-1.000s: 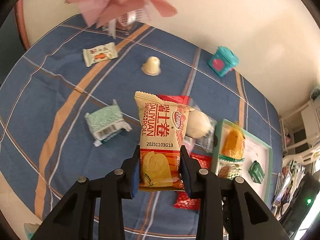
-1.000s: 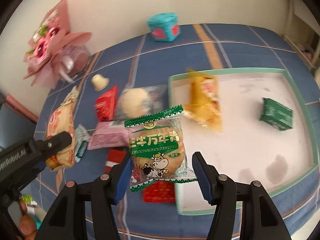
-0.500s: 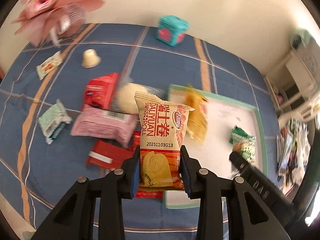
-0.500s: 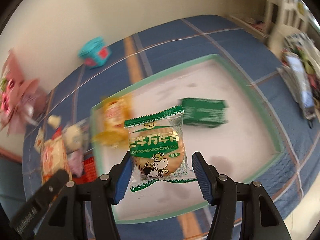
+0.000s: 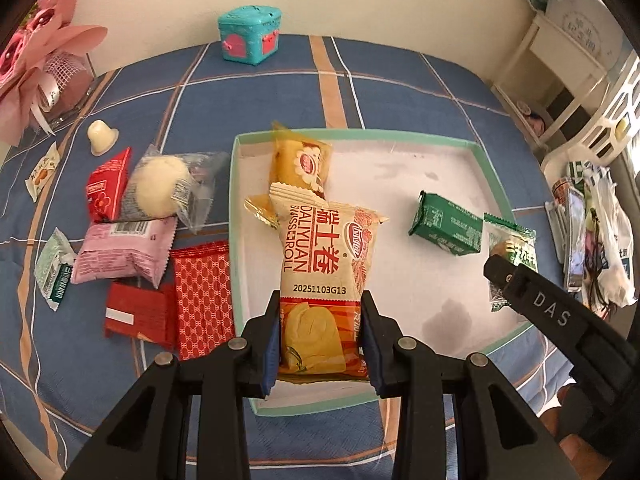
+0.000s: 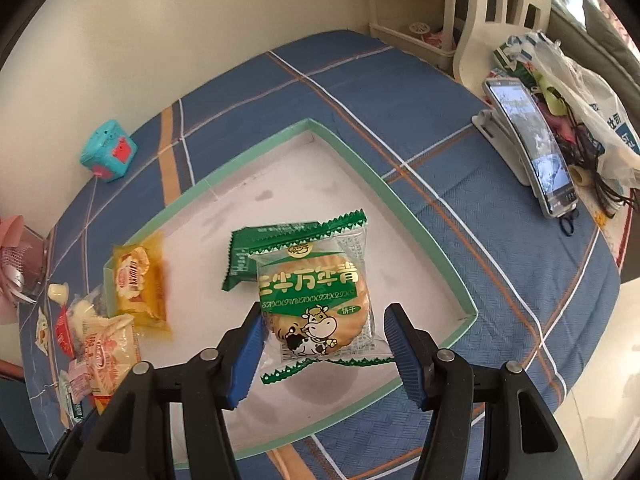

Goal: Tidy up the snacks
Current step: 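Carry Dalimuan roll and cow-print biscuit into the tray with both grippers, then open both grippers to release the snacks and withdraw from the tray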

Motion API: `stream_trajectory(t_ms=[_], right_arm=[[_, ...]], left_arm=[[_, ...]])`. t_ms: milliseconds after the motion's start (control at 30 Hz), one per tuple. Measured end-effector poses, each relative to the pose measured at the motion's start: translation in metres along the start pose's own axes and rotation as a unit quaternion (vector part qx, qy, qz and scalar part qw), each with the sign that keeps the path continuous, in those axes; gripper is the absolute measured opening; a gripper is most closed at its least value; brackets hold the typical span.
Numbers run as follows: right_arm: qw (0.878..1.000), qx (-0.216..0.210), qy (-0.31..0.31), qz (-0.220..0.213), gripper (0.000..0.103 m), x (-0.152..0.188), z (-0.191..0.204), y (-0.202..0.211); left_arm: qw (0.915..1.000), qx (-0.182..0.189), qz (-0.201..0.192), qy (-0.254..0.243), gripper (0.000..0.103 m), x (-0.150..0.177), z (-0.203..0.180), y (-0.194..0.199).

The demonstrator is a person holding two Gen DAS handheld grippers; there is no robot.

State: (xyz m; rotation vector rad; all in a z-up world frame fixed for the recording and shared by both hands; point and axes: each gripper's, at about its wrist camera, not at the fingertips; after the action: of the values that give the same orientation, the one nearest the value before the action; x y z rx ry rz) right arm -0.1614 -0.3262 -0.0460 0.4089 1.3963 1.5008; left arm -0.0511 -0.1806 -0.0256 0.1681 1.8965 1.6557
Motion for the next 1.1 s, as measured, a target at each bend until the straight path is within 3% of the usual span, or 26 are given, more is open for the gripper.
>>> stream_trajectory(t_ms=[800, 867, 933, 1100], right_arm=[[0.996, 0.015, 0.013, 0.084, 0.063, 0.019, 0.004, -0.049], [0.996, 0.015, 0.014, 0.084, 0.063, 0.019, 0.005, -0.049], [0.996, 0.013, 0.015, 0.083, 0.064, 0.019, 0.005, -0.048], [0.998, 0.009, 0.025, 0.062, 0.066, 0.012, 0.014, -0.04]], left_arm=[[0.9975, -0.029, 0.062, -0.021, 0.038, 0.013, -0.001, -0.052], [0.9975, -0.027, 0.062, -0.023, 0.041, 0.013, -0.002, -0.051], [0.9976, -0.026, 0.06, -0.025, 0.052, 0.011, -0.005, -0.05], [0.9982, -0.015, 0.051, -0.027, 0.056, 0.004, -0.01, -0.037]])
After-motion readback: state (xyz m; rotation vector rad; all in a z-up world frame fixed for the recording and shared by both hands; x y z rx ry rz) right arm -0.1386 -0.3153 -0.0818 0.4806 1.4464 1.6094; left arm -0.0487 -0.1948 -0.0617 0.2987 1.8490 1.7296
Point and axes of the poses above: each gripper's, at about its wrist camera, not at the fingertips, and y roughly against the way its jaws point, z to its left, x to its underside, and after that the axes turned 5 degrees about -x, right-handed
